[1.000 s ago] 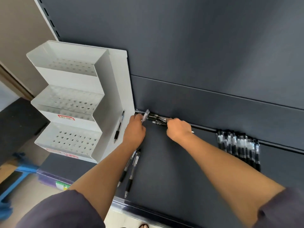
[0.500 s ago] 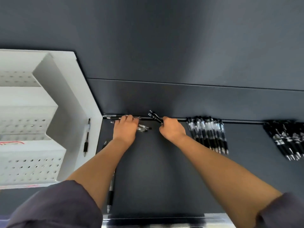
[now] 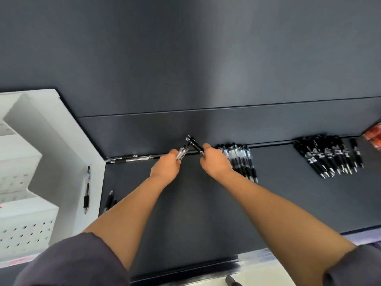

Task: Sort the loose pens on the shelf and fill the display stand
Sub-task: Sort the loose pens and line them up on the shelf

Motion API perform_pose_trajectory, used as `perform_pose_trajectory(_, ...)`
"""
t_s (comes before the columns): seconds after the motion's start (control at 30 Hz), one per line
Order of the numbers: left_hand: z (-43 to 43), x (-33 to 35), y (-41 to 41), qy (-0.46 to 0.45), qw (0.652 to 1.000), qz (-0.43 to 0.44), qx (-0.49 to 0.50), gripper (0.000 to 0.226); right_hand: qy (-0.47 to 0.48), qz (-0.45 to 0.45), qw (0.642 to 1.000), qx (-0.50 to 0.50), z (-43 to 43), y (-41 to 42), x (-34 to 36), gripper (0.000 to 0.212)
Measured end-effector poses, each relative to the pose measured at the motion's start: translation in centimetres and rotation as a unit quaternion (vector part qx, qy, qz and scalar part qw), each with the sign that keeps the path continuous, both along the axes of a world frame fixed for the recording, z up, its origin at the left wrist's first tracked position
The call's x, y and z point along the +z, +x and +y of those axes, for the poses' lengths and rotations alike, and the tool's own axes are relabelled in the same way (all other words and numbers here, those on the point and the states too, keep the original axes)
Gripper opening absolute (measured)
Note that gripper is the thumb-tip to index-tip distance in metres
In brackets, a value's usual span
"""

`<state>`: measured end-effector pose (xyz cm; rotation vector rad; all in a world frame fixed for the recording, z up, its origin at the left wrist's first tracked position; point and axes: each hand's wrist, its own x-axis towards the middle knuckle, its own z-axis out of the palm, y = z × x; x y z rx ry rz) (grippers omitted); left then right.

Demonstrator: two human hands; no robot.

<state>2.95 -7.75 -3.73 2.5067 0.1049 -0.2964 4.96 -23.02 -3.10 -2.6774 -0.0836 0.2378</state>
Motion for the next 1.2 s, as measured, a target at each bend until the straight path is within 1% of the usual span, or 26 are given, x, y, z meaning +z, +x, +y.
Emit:
perform_pose_trajectory(0.07,-2.9,0.3,0.1,-0.109,0.993,0.041,0.034,0.026,0.011,0.003,1.000,-0.021,-2.5,0.0,0.4,0.021)
perform_pose_trajectory(0.13,-5.7,0.4,0.3,-0.172,0.981,0.067,0.054,0.047,0.024,0.012,0.998,-0.051,-5.1,0.0,0.7,0.030)
perform_pose_trajectory(0.2,-8.9,0.5,0.5,-0.192,0.979,0.065,0.039,0.063,0.039,0.031,0.996,-0.079,-7.9,-0.1,0.8,0.041)
perform_pose_trajectory(0.27,-12.2,0.6,0.9,-0.187,0.981,0.045,0.014,0.069,0.054,0.047,0.993,-0.091,-10.9,0.0,0.8,0.045)
perform_pose_trajectory(0.37,-16.4,0.7,1.7,-0.125,0.992,0.020,0.000,0.070,0.061,0.056,0.992,-0.094,-14.6,0.5,0.8,0.047)
perform_pose_trajectory(0.5,-20.8,0.5,2.2,0.006,1.000,0.013,0.000,0.054,0.067,0.057,0.993,-0.084,-18.9,1.6,0.4,0.047)
perform_pose_trajectory(0.6,-23.2,0.3,2.2,0.111,0.993,0.027,0.005,0.039,0.073,0.063,0.993,-0.069,-21.2,2.2,-0.1,0.046)
perform_pose_trajectory(0.67,-24.2,0.1,2.2,0.168,0.985,0.032,0.004,0.040,0.076,0.071,0.993,-0.058,-22.1,2.4,-0.5,0.047)
perform_pose_trajectory(0.8,-25.1,-0.2,2.3,0.250,0.968,0.035,-0.005,0.045,0.080,0.089,0.992,-0.030,-23.4,2.8,-1.1,0.039)
perform_pose_trajectory(0.9,-25.2,-0.1,2.7,0.280,0.959,0.030,-0.032,0.048,0.085,0.095,0.992,-0.023,-24.2,3.1,-1.3,0.037)
perform_pose_trajectory(1.07,-25.3,0.0,3.6,0.281,0.958,0.008,-0.063,0.056,0.085,0.099,0.991,-0.029,-25.1,3.7,-1.4,0.038)
perform_pose_trajectory(1.13,-25.3,-0.2,3.9,0.286,0.956,-0.001,-0.072,0.054,0.081,0.097,0.991,-0.034,-25.3,3.9,-1.3,0.041)
perform_pose_trajectory(1.2,-25.2,-0.7,4.2,0.309,0.947,-0.008,-0.084,0.047,0.079,0.092,0.992,-0.045,-25.7,4.2,-1.2,0.045)
